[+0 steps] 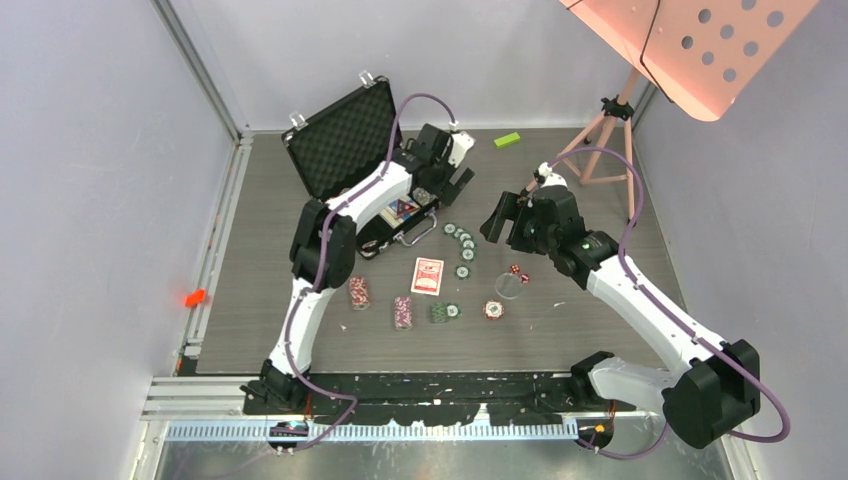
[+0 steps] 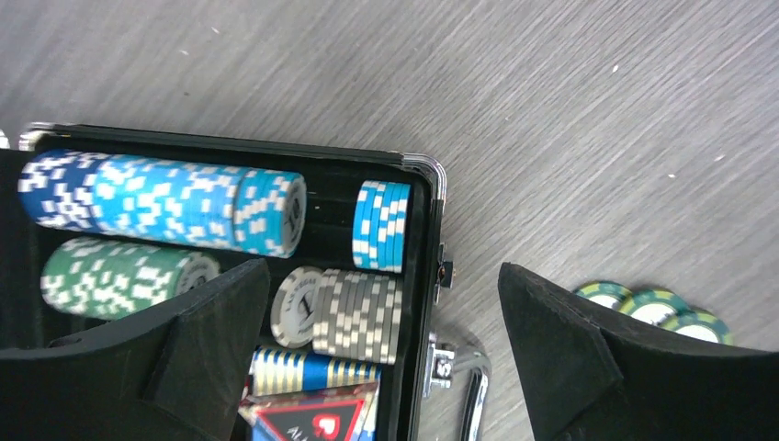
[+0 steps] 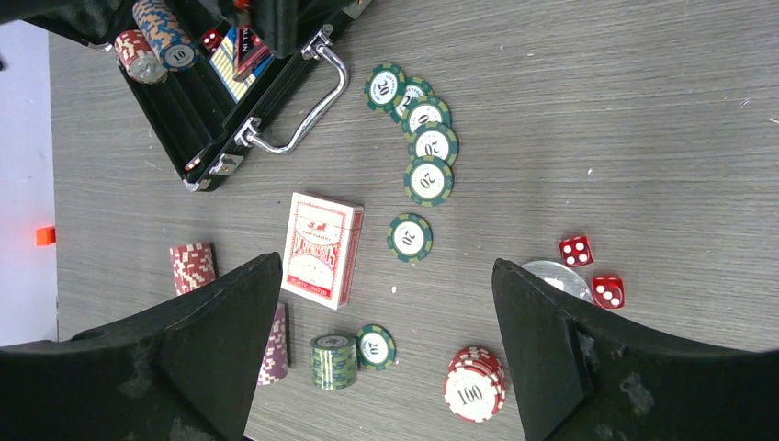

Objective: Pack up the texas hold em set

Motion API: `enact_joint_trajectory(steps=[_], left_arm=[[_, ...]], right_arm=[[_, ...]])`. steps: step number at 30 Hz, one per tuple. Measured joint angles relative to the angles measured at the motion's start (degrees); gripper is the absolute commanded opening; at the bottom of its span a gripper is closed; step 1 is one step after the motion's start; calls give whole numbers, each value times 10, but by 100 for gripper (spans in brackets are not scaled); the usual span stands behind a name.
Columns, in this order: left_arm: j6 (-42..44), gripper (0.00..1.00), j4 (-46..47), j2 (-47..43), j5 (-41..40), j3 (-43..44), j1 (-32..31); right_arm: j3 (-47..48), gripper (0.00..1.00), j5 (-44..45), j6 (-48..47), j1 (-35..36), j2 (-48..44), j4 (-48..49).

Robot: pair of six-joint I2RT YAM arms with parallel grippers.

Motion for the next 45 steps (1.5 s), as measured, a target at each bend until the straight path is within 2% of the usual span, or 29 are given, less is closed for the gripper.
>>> enact_joint_trajectory(steps=[6,12,17,24,32,41,45], left_arm=[[-24,100,26,-74,0,-40,0],[-97,100,89,-222,-6,-199,0],[-211,100,137,-325,-10,-305,2],[-383,100,213,-494,33,-488,14],[-512,100,235,-624,132,-495,14],[-507,100,221,-691,184,-486,13],[-535,100,222,-696,214,-486,14]], right_arm=[[0,91,4,0,-2,-4,-6],[4,92,16,0,-4,-28,-24],[18,92,29,0,-4,-49,-36],[23,92,56,4,-4,-94,-65],[35,92,93,14,-6,-143,-129],[61,93,110,22,-6,-157,-169],[68,92,111,22,-6,-161,-180]])
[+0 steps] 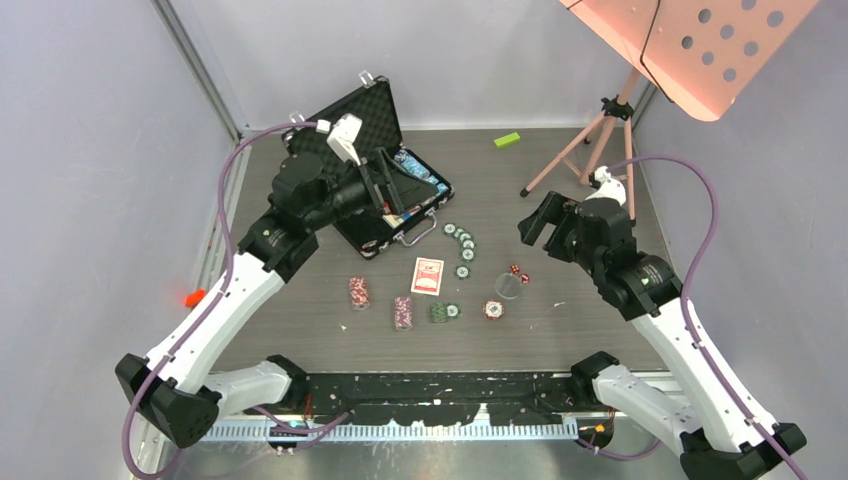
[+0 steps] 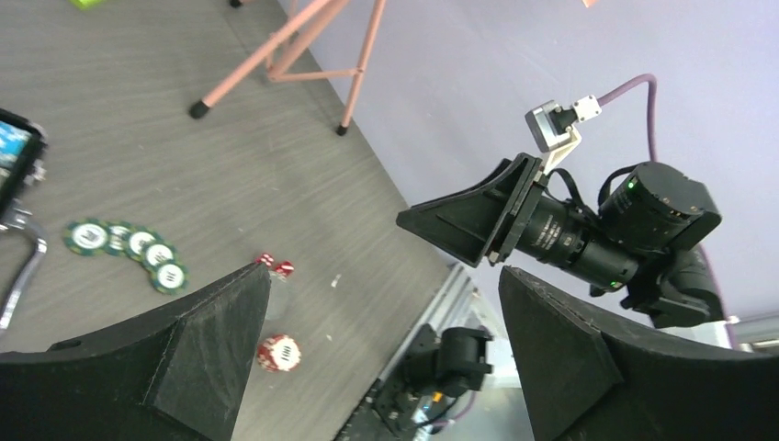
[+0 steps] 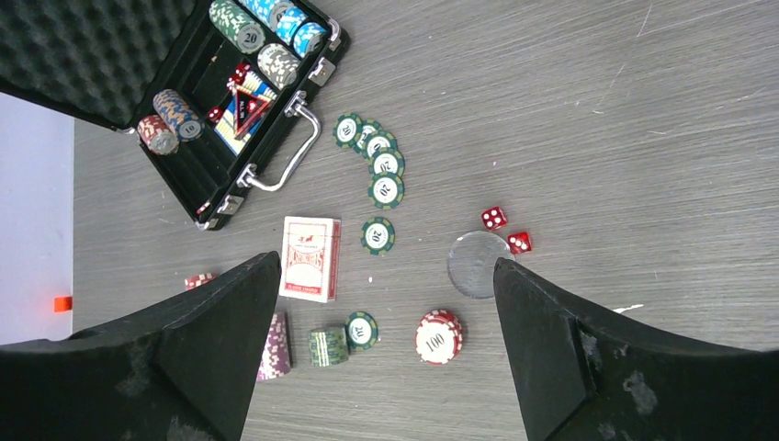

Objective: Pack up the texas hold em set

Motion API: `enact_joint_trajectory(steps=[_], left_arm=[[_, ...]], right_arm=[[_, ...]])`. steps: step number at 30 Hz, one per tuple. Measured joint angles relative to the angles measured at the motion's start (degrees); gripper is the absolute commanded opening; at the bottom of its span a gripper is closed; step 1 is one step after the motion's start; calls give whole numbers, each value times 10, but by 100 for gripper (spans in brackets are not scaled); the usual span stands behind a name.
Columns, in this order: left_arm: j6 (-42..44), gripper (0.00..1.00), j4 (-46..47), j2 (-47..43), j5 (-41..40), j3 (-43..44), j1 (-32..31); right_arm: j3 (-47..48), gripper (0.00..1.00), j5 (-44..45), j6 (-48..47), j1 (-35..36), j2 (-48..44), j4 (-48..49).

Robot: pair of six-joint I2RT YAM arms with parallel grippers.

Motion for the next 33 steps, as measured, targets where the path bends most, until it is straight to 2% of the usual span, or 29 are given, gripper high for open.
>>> enact_joint_trajectory(steps=[6,11,19,26,33], left_arm=[[-80,100,13,5,19,-16,0],[-99,100,37,6,37,-40,1],[-4,100,-62,22,60,44,8],[47,100,-99,22,21,-10,9],[73,100,-122,60,-38,-42,9]], right_arm=[[13,92,4,0,0,-19,-18],[15,92,7,0,0,-34,-22],[37,94,14,0,0,-41,-76],[54,94,14,2,0,-2,-120],[52,77,18,11,0,78,-128]])
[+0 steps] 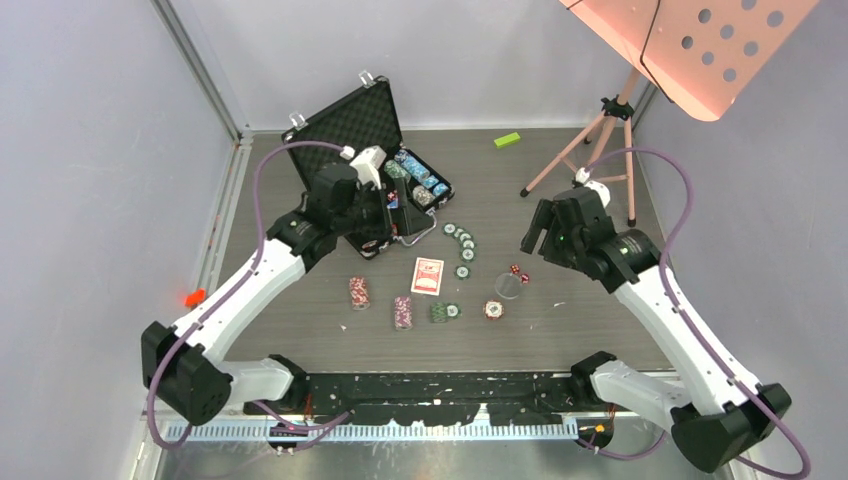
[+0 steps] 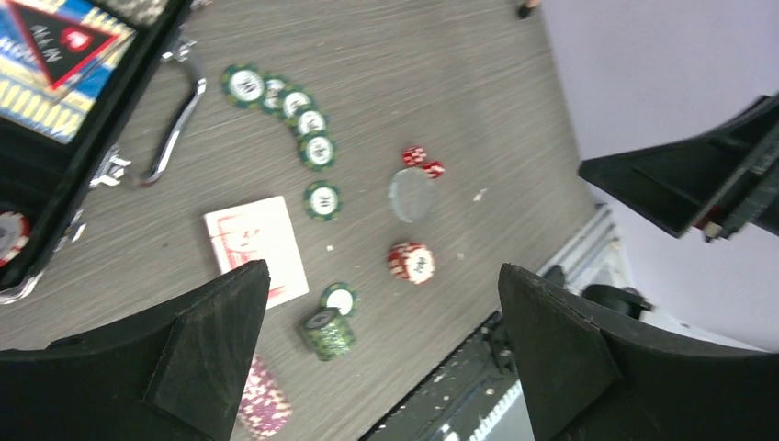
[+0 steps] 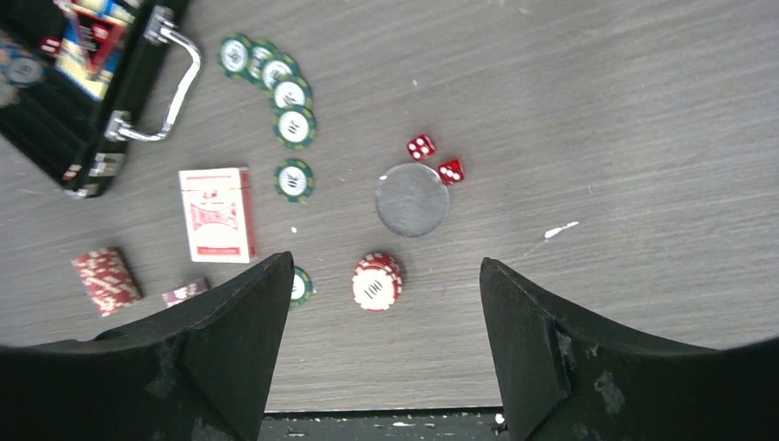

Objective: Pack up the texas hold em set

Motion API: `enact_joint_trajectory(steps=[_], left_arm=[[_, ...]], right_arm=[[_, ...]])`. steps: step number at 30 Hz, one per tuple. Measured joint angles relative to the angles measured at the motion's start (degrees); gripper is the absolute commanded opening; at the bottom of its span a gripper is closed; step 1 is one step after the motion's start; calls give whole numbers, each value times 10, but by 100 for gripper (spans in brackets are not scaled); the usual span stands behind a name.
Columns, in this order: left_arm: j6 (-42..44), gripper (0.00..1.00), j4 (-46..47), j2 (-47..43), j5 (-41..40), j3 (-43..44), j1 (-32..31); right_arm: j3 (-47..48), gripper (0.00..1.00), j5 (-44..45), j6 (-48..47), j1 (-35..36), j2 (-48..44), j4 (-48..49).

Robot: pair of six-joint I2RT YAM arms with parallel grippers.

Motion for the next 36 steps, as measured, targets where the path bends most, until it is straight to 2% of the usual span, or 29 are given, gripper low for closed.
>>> enact_joint_trajectory(steps=[5,10,17,24,30,33,36], left_arm=[[30,100,-30,37,-49,-6,8],[75,100,-60,45,-94,-6,22],[85,100,-53,32,-98,-34,57],[78,97,-30,30,-90,-72,63],[60,91,7,30,-88,-103,61],[63,94,20,30,-121,-113,36],[79,95,23,35,-168,-110,-27]], right_arm=[[-43,67,8,13,0,40,14],[-83,64,7,25,-1,65,43],[-100,64,1,30,-6,98,100],[-101,55,3,46,-13,142,130],[-101,44,33,107,-14,157,135],[-100,49,52,132,-15,175,128],[-100,61,53,136,-15,198,122]])
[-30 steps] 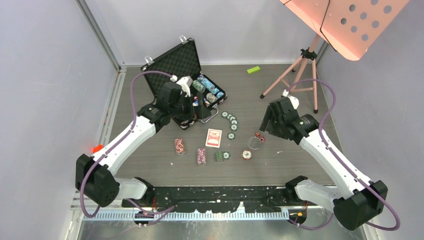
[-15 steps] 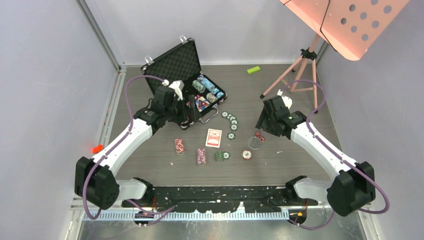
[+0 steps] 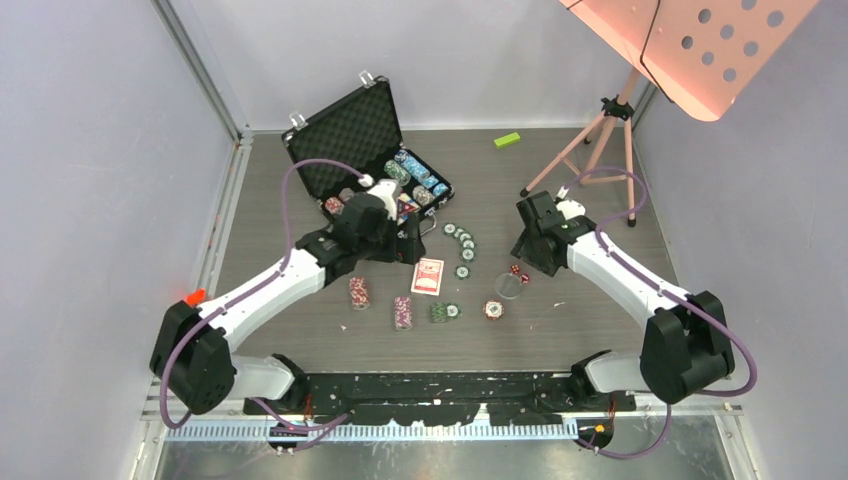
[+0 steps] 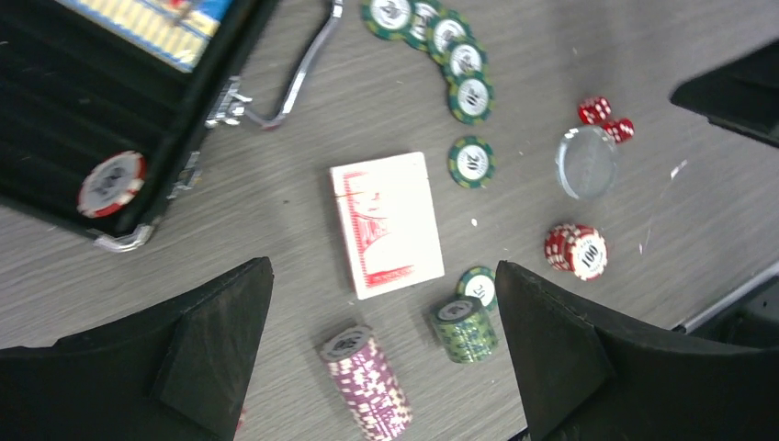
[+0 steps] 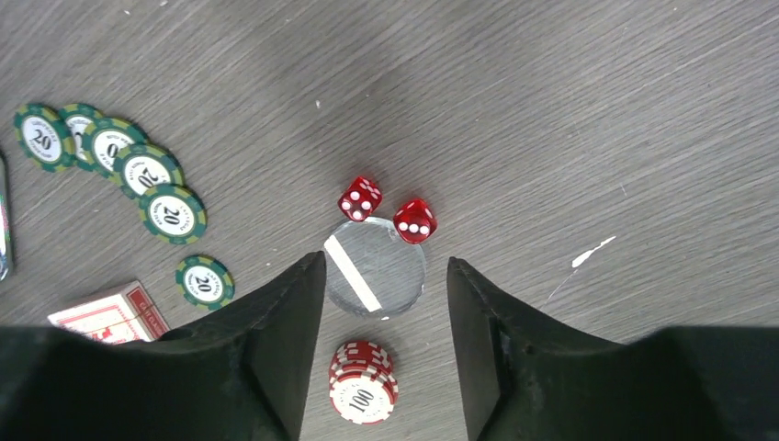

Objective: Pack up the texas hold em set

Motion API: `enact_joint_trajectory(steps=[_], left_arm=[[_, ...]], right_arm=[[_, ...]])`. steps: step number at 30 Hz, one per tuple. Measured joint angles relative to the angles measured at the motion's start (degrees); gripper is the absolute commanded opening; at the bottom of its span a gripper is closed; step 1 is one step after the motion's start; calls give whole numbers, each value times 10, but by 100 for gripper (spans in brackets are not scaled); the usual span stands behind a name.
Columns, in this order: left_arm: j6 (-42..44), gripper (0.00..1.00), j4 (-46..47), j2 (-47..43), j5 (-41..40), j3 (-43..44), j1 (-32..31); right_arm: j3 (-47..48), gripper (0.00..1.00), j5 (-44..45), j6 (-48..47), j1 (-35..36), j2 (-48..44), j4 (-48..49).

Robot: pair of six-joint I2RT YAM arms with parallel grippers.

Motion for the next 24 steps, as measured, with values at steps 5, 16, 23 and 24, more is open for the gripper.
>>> enact_joint_trajectory(steps=[5,16,23,24], left_arm=[[22,99,3,28,-22,15,-50],[39,98,-16,19,-82,5,-68],[-3,100,-16,62,-98,8,-82],[-13,100,-17,75,-110,9,-92]], right_arm=[[0,76,-7,-7,0,19,-1],[-13,82,-8,-20,-1,-11,2],[-25,96,-21,-47,-4,-55,23],[-29,96,-23,-49,-4,-62,28]])
